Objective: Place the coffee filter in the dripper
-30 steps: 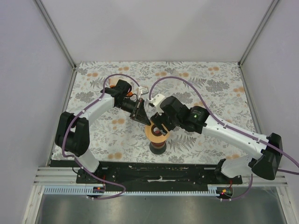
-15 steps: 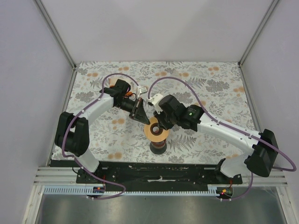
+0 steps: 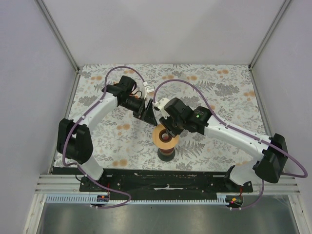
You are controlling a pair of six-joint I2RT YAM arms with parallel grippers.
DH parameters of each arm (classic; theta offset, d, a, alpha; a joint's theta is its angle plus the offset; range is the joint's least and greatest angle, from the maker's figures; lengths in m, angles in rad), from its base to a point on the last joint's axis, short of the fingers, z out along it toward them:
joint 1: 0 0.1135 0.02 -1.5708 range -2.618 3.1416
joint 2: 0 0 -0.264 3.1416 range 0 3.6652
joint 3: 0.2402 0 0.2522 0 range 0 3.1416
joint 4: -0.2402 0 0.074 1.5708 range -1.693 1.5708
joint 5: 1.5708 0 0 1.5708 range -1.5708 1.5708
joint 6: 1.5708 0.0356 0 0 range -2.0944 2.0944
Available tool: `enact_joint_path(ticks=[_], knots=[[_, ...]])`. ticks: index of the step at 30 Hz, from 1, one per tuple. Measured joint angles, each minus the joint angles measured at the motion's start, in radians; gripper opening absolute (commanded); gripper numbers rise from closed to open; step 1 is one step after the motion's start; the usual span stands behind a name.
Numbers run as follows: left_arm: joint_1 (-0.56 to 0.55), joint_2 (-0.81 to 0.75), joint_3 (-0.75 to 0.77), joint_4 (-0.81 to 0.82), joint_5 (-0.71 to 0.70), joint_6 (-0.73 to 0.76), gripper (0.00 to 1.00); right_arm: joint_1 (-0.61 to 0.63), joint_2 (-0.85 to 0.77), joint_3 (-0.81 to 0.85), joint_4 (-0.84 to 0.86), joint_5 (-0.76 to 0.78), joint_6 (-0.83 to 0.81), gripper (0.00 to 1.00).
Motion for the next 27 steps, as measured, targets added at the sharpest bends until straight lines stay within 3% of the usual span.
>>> enact_joint_path(ticks=[12, 18, 25, 27], knots=[[0.013, -0.146, 0.091, -0.013, -0.417, 0.052, 0.92, 0.0, 0.001, 0.068, -0.109, -0.067, -0.021, 0.0], [0.043, -0.163, 0.118, -0.01, -0.53, 0.066, 0.93, 0.0, 0.001, 0.072, -0.15, -0.12, -0.029, 0.0], [0.067, -0.163, 0.112, -0.001, -0.567, 0.07, 0.93, 0.002, 0.06, 0.072, -0.151, -0.137, -0.043, 0.0], [0.068, -0.163, 0.11, 0.0, -0.568, 0.07, 0.93, 0.003, 0.091, 0.071, -0.151, -0.136, -0.052, 0.05]])
